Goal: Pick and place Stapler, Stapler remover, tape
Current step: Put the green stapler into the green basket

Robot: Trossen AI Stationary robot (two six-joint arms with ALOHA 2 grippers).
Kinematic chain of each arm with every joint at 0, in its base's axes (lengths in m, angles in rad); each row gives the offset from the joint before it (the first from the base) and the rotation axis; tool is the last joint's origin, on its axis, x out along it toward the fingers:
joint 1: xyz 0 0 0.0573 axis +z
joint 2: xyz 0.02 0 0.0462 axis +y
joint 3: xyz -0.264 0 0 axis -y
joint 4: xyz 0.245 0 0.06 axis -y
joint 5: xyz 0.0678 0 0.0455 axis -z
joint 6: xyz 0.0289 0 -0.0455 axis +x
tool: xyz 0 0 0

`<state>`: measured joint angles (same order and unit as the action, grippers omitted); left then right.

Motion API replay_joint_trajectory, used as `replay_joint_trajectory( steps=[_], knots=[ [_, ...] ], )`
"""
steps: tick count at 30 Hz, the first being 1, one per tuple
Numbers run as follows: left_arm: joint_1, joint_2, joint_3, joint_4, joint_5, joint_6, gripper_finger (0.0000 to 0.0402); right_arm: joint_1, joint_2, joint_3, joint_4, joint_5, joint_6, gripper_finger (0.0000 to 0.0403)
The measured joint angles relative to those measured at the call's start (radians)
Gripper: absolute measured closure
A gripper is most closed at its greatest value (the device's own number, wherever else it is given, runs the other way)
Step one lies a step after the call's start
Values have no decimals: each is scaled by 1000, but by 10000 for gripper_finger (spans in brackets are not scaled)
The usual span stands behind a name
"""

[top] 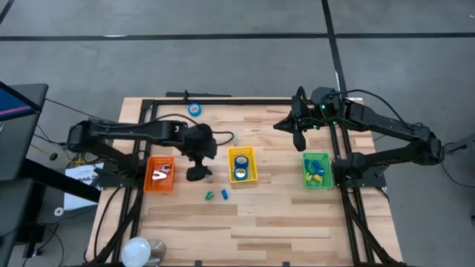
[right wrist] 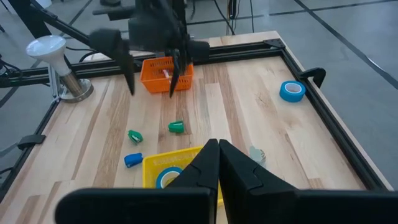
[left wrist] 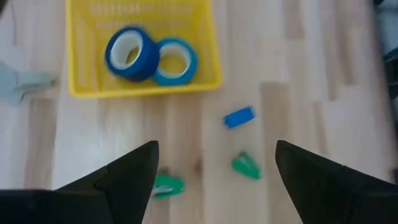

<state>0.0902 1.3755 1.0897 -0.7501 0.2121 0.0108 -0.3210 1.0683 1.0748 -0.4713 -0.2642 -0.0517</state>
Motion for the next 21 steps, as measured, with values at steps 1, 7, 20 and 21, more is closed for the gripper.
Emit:
replay_joint_trajectory(
  steps=[1,7,20,21],
  knots=[
    [0,15,0,-7,-14,12,92,0,0,0,0,0,0,403],
    [0,104,-7,-37,-55,44,101,0,0,0,0,0,0,403],
    [-13,248,-99,-43,-108,66,101,0,0,0,-2,0,-11,403],
    [-13,255,-104,-41,-113,77,100,0,0,0,-4,0,-11,403]
  ],
)
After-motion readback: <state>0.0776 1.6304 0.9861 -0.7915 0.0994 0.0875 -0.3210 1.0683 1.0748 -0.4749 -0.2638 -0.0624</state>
